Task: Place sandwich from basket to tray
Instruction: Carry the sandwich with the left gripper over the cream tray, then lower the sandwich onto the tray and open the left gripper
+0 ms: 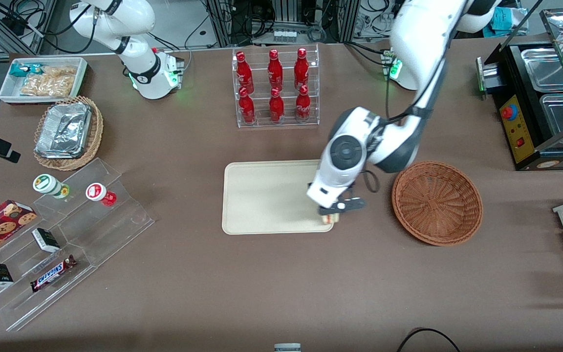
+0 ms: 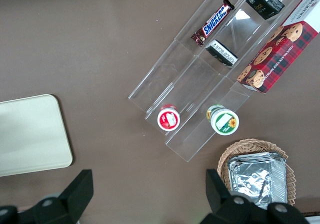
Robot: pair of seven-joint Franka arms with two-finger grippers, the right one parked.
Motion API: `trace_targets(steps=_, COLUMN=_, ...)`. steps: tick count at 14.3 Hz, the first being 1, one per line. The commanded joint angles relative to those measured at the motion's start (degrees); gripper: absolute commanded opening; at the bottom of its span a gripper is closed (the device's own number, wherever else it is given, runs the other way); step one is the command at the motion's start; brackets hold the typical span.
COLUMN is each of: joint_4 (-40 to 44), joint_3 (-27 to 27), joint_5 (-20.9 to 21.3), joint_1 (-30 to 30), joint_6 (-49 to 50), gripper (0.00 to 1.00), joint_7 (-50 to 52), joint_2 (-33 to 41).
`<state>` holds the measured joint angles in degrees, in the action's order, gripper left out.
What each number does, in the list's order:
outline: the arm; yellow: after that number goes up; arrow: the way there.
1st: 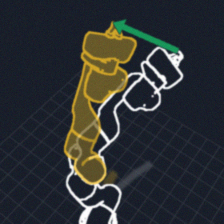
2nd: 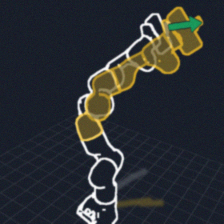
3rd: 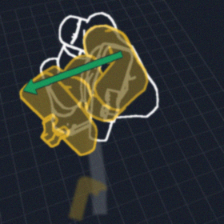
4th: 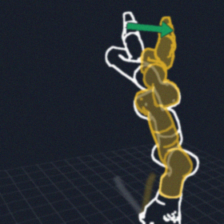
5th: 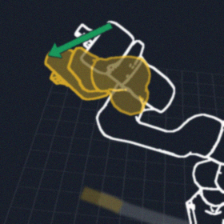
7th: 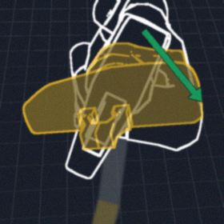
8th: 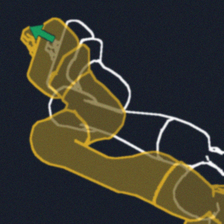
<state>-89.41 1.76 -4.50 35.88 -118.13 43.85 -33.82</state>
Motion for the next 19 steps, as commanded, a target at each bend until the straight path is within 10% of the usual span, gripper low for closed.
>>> trace_targets(steps=1, joint_4=8.19, joint_3=-0.79, joint_5=-1.30, joint_1=3.22, joint_6=0.02, gripper=0.00, joint_7=1.85, joint_2=-5.81)
trace_targets(steps=11, joint_4=12.06, joint_3=0.43, joint_5=-0.94, joint_1=8.68, joint_6=-6.58, gripper=0.01, joint_7=2.99, joint_2=-12.23)
trace_targets(steps=12, joint_4=12.07, joint_3=0.52, joint_5=-1.29, joint_1=8.68, joint_6=-6.58, gripper=0.12, joint_7=3.17, joint_2=-12.41)
trace_targets(steps=14, joint_4=12.07, joint_3=1.14, joint_5=-1.21, joint_1=8.60, joint_6=-6.58, gripper=1.00, joint_7=4.57, joint_2=-12.06)
trace_targets(steps=19, joint_4=12.51, joint_3=0.70, joint_5=-0.42, joint_1=8.16, joint_6=-1.78, gripper=1.00, joint_7=4.58, joint_2=-8.21)
